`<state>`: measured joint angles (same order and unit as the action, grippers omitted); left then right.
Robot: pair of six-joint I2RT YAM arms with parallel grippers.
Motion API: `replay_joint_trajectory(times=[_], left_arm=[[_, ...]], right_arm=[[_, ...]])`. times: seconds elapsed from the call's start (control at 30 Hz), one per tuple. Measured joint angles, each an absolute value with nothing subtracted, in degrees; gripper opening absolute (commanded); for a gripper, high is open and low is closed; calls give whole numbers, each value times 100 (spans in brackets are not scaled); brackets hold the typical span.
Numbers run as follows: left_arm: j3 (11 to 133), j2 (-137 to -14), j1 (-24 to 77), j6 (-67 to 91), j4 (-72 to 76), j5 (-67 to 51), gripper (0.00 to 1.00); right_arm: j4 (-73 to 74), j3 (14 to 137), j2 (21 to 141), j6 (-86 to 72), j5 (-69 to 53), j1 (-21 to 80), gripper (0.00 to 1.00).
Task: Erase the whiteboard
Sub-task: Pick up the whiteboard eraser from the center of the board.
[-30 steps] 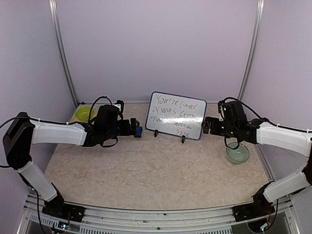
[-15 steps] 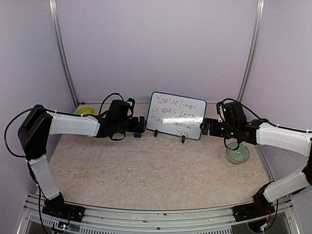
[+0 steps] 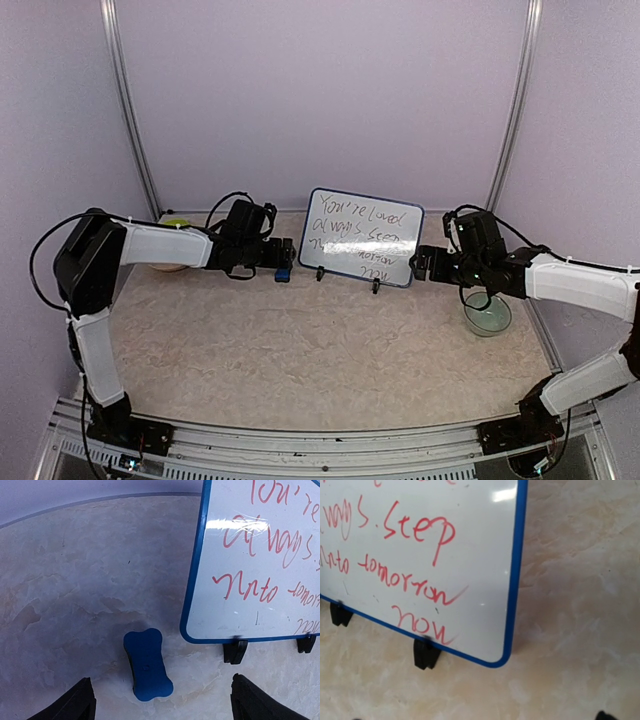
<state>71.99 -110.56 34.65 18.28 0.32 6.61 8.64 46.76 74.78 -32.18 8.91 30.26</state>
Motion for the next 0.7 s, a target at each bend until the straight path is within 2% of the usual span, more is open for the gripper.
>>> replay_joint_trajectory(times=[0.7], left_arm=[[7920,-11977,3459,1752,-604,1022,81]], right_arm=[[827,4674,7529,-3223,781,3024,100]])
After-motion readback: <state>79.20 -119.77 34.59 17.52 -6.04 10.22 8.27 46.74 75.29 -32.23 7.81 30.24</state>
